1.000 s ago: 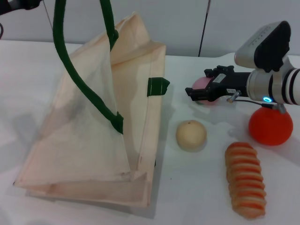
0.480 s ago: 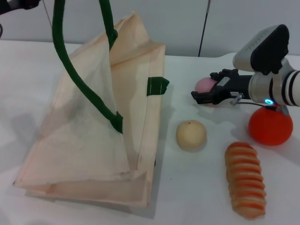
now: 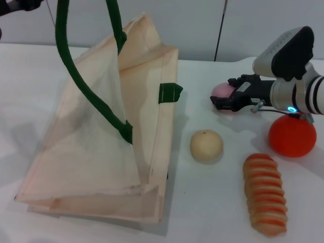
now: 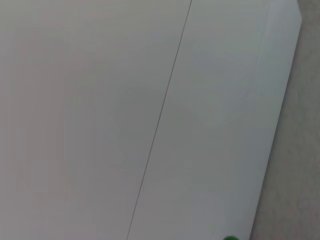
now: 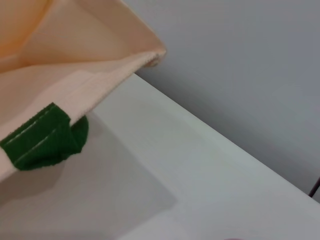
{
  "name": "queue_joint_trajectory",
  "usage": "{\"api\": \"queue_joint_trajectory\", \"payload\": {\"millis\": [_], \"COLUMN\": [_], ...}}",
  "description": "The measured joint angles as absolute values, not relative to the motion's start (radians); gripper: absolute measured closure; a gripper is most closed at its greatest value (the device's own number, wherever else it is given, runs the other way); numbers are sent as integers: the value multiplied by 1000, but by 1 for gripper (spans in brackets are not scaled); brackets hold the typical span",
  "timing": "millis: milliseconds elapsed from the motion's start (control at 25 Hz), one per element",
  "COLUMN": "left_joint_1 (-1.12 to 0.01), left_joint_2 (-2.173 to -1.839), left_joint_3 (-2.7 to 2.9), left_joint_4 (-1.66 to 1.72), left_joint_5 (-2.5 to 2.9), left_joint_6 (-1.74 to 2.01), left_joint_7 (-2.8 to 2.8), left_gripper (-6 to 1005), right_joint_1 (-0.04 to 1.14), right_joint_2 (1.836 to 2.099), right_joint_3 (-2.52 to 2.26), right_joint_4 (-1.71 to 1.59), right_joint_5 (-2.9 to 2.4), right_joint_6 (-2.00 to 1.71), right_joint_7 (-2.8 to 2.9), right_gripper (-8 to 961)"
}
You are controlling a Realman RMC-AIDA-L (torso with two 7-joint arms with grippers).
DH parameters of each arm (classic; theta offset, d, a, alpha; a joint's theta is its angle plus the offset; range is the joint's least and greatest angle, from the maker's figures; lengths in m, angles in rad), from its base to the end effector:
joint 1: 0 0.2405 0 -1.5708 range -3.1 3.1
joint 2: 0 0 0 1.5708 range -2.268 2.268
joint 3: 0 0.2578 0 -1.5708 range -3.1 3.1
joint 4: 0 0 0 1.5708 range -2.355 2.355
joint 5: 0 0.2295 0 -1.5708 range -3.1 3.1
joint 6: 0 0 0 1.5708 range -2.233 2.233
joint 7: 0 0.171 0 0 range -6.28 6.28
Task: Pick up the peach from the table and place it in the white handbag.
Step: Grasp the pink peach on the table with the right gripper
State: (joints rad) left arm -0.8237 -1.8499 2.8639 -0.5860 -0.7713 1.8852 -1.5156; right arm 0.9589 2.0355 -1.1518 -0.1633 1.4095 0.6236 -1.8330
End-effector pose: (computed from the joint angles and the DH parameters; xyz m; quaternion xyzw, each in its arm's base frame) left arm -0.2327 0.4114 0.1415 -0.8494 -0.2222 -0.4302 0.2102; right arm 0.2360 0.4762 -0.1035 -0.9356 0.1892 0.0247 0.2972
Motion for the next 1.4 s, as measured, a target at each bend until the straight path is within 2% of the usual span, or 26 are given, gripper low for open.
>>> {"api": "queue_joint_trajectory", "payload": {"millis": [280, 400, 600, 1000, 1400], "left_joint_1": [-822, -822, -822, -820, -816], "left_joint_2": [-1850, -1850, -1850, -1851, -1850], "left_joint_3": [2864, 2864, 2864, 2864, 2864], "left_joint_4": [-586, -586, -586, -586, -587], "left_joint_5": [-772, -772, -771, -772, -772], "left_joint_6": [1885, 1885, 1885, 1885, 1885], "left_joint_7": [-1516, -1516, -1516, -1516, -1516], "left_gripper": [874, 874, 874, 874, 874], "right_joint_1": [955, 954, 951, 938, 822], "right_joint_2": [2036, 2036, 2036, 2032, 2027], "right_joint_3": [-1151, -1151, -1152, -1149, -1137], "right_joint_4": [-171, -171, -172, -186, -314], "right_joint_5": [1411, 1410, 1411, 1412, 1545], "right_joint_6": [578, 573, 572, 611, 710], "right_joint_7": [-1833, -1834, -1834, -1835, -1836], "right_gripper": [185, 414, 486, 567, 616]}}
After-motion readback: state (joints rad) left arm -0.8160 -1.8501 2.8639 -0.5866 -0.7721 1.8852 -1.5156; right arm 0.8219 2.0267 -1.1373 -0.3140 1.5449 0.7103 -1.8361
